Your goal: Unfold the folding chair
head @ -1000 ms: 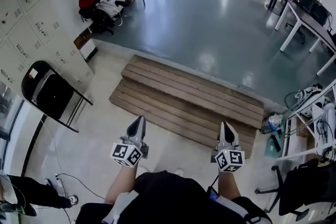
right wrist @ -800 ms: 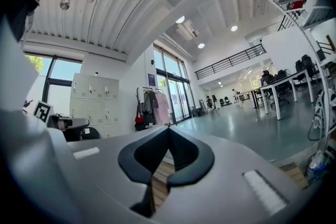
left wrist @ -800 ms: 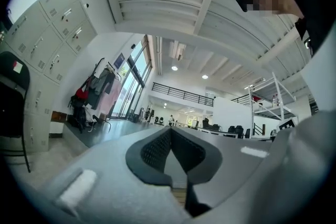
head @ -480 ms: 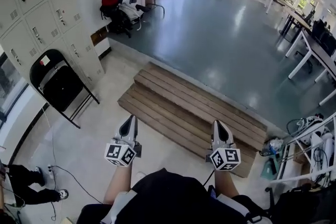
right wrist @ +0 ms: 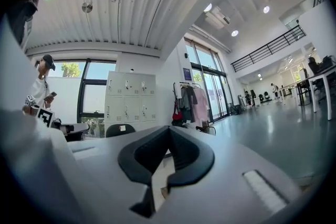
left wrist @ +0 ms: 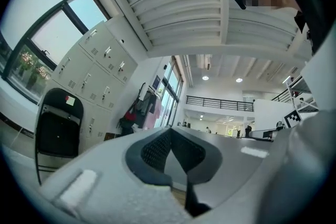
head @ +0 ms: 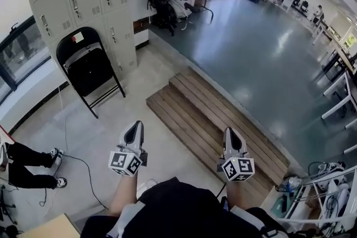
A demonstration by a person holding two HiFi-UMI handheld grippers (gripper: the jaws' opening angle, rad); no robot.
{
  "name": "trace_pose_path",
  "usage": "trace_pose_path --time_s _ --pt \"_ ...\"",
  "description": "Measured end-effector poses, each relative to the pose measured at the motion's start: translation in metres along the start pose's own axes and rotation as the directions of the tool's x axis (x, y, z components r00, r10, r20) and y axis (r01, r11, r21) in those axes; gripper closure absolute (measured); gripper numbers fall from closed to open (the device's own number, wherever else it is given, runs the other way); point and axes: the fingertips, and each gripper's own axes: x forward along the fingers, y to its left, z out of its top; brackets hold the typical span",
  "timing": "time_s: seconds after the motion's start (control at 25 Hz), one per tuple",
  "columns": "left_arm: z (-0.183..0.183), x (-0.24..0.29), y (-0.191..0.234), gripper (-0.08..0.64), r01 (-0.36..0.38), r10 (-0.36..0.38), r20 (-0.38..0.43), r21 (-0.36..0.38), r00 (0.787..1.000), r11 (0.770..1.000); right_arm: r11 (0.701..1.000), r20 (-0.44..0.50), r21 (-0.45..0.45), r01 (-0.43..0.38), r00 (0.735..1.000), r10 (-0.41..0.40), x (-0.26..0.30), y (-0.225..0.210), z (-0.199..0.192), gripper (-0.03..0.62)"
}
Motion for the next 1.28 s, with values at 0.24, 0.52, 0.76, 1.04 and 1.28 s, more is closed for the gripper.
trace_pose_path --time_s 0.24,0.52,0.76,1.04,1.28 --pt "0.022 -0.039 0.075 0.560 -0.122 0.122 0.010 0.027 0.992 0.992 0.993 -0.017 0.020 -0.120 0.993 0.120 0.059 0.071 -0.012 0.586" --pt "0.049 -0.086 0.137 0.559 -0.244 0.242 0.053 0.042 0.969 0.969 0.970 -0.042 0.019 -0.243 0.969 0.244 0.110 0.142 -0.021 0.586" --pt "0.055 -0.136 0.183 0.560 -0.360 0.356 0.086 0.034 0.931 0.932 0.929 -0.042 0.030 -0.369 0.928 0.370 0.156 0.217 -0.039 0.586" --pt "0.080 -0.209 0.214 0.560 -0.524 0.512 0.145 0.062 0.847 0.849 0.832 -0.083 0.052 -0.553 0.828 0.555 0.189 0.307 -0.061 0.586" --pt "0.073 -0.230 0.225 0.560 -0.628 0.615 0.159 0.047 0.772 0.777 0.767 -0.106 0.074 -0.638 0.759 0.642 0.220 0.338 -0.077 0.586"
